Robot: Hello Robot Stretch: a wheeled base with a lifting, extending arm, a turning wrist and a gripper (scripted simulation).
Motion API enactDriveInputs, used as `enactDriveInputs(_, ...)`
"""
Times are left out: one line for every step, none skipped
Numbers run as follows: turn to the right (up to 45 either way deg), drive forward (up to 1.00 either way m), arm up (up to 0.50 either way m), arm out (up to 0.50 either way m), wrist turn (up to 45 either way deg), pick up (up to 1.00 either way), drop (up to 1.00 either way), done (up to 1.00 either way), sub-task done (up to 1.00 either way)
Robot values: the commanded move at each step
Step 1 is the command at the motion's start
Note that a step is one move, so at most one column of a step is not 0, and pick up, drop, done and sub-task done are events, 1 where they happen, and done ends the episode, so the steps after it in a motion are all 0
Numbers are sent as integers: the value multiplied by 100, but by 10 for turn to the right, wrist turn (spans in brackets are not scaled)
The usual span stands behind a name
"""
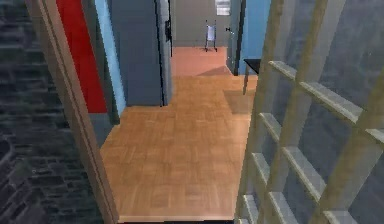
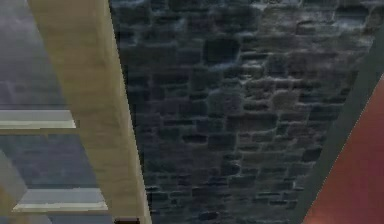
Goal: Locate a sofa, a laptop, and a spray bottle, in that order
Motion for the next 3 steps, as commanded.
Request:
enactDriveInputs(0, 100, 0, 0, 0, 0, 0, 0, 0)
enactDriveInputs(-60, 0, 0, 0, 0, 0, 0, 0, 0)
enactDriveInputs(0, 20, 0, 0, 0, 0, 0, 0, 0)
